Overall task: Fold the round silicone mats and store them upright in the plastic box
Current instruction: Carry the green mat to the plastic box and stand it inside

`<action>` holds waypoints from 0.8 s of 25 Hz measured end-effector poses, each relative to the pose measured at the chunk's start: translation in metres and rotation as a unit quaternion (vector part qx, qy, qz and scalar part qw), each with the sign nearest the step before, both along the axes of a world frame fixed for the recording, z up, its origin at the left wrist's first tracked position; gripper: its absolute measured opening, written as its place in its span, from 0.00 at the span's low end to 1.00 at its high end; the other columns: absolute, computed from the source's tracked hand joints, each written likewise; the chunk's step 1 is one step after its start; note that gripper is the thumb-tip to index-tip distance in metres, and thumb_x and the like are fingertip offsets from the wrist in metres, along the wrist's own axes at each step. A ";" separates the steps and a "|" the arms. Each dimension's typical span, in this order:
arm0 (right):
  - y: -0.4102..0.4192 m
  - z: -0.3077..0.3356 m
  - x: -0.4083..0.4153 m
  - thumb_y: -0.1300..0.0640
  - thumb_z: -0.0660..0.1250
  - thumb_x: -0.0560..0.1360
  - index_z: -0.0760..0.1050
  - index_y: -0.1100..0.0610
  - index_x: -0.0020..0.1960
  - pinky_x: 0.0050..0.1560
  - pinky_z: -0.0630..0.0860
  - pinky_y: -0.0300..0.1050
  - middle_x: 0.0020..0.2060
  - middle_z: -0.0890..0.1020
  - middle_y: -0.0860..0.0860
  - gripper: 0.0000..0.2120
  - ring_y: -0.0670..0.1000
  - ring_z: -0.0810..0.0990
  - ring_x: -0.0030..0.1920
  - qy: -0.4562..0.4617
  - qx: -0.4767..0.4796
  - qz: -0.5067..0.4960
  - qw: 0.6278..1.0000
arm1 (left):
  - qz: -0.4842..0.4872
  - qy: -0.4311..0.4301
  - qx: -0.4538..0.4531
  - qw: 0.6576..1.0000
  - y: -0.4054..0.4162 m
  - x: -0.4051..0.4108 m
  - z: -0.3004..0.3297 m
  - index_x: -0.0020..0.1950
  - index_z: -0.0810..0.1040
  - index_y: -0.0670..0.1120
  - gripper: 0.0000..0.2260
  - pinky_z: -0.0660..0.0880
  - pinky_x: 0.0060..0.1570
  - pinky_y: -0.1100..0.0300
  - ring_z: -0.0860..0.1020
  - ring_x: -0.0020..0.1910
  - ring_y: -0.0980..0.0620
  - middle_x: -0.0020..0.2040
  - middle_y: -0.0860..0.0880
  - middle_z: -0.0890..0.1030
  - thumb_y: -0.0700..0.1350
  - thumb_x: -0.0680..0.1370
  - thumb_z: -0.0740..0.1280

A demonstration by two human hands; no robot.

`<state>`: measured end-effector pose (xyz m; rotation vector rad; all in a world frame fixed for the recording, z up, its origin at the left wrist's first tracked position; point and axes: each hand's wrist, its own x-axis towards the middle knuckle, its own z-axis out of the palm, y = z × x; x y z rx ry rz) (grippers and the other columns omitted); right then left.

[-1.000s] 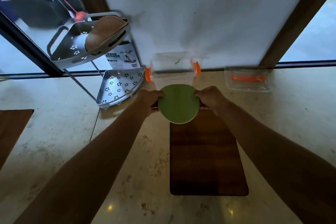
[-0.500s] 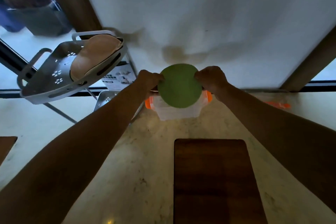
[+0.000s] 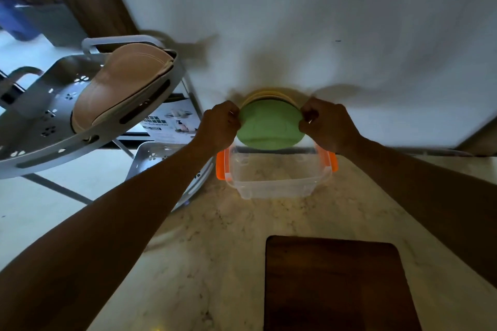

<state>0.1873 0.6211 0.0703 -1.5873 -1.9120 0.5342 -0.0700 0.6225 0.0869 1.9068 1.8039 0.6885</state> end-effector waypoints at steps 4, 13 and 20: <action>-0.002 -0.019 0.003 0.58 0.72 0.68 0.80 0.53 0.44 0.48 0.76 0.49 0.39 0.83 0.47 0.05 0.49 0.78 0.41 -0.060 0.031 0.007 0.998 | -0.054 0.030 0.048 0.997 -0.005 -0.001 -0.024 0.49 0.80 0.40 0.05 0.71 0.46 0.57 0.78 0.45 0.44 0.45 0.42 0.82 0.39 0.75 0.70; -0.004 -0.042 -0.001 0.49 0.72 0.70 0.81 0.51 0.47 0.46 0.61 0.48 0.40 0.77 0.53 0.08 0.58 0.76 0.48 -0.191 0.054 -0.044 0.979 | -0.021 0.179 0.066 0.982 -0.005 0.001 -0.049 0.52 0.82 0.48 0.08 0.67 0.53 0.49 0.72 0.55 0.42 0.49 0.44 0.75 0.48 0.74 0.72; -0.007 -0.046 -0.005 0.48 0.71 0.70 0.81 0.51 0.48 0.46 0.61 0.48 0.42 0.77 0.53 0.10 0.57 0.76 0.48 -0.186 0.049 -0.071 0.979 | -0.012 0.197 0.067 0.978 -0.007 0.004 -0.053 0.54 0.82 0.50 0.09 0.66 0.56 0.47 0.71 0.57 0.43 0.50 0.45 0.74 0.48 0.75 0.71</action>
